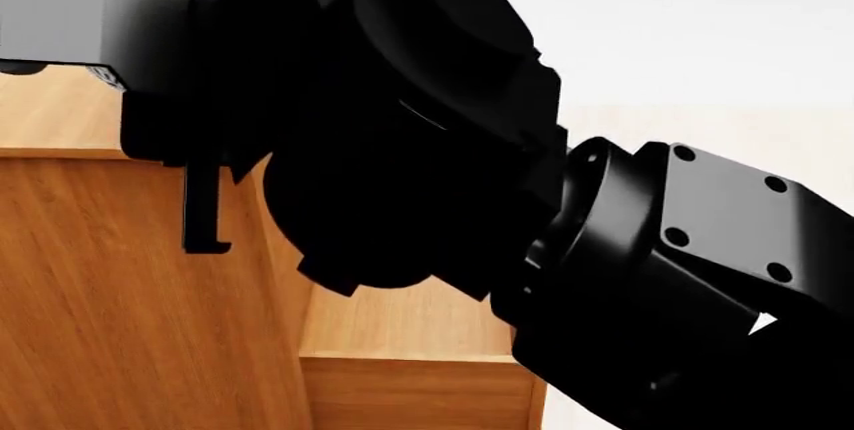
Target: Put the bowl on top of the cabinet.
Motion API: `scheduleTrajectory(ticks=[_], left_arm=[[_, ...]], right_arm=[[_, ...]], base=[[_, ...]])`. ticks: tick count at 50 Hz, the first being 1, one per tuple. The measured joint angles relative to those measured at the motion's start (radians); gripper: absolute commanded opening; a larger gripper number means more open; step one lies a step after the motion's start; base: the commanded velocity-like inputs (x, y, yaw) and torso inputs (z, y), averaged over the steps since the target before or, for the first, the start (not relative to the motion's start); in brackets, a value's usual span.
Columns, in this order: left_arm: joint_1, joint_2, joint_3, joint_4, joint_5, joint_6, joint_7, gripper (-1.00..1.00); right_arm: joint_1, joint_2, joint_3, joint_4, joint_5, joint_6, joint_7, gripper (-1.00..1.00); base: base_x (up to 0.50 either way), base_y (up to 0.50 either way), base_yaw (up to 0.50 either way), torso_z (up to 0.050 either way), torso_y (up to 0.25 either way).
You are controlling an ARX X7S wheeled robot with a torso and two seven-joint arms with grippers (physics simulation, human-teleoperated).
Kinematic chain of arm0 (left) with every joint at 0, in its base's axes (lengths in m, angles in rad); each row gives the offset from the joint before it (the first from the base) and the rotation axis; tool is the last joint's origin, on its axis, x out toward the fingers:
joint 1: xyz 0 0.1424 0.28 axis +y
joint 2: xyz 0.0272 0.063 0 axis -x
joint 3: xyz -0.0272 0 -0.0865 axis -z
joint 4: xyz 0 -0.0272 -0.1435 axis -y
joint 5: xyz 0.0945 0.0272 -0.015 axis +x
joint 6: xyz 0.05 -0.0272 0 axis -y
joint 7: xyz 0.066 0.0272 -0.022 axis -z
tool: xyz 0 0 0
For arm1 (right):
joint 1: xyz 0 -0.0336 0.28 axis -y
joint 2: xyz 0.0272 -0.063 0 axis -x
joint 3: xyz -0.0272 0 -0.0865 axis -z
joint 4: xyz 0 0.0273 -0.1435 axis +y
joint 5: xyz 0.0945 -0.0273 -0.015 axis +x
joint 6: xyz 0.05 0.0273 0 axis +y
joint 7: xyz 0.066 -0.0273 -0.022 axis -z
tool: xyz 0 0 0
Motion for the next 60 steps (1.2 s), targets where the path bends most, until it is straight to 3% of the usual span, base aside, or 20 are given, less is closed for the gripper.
scheduleTrajectory(ticks=[17,18,38,56,60], left_arm=[[-0.001,-0.001,0.004,-0.004,0.0,0.004,0.001,1.0],[-0.001,-0.001,0.004,-0.004,0.0,0.004,0.001,1.0],[-0.002,-0.002,0.016,-0.006,0.004,0.005,0.0,1.0],[-0.005,-0.003,0.031,-0.007,0.011,0.004,0.001,1.0],[-0.007,-0.005,0.034,-0.005,0.009,0.002,-0.001,1.0]], right_arm=[[0.0,0.004,-0.013,-0.009,-0.002,-0.01,0.009,-1.0],[0.0,0.005,-0.013,-0.008,-0.002,-0.011,0.01,1.0],[-0.027,0.046,0.014,-0.033,-0.031,-0.066,0.066,1.0],[-0.121,0.202,0.14,-0.294,0.059,-0.022,0.109,1.0],[-0.195,0.275,0.204,-0.437,0.101,0.007,0.151,1.0]], base=[[0.0,0.0,0.0,0.0,0.0],[0.0,0.0,0.0,0.0,0.0],[0.0,0.0,0.0,-0.001,0.0],[0.0,0.0,0.0,0.0,0.0],[0.0,0.0,0.0,0.0,0.0]])
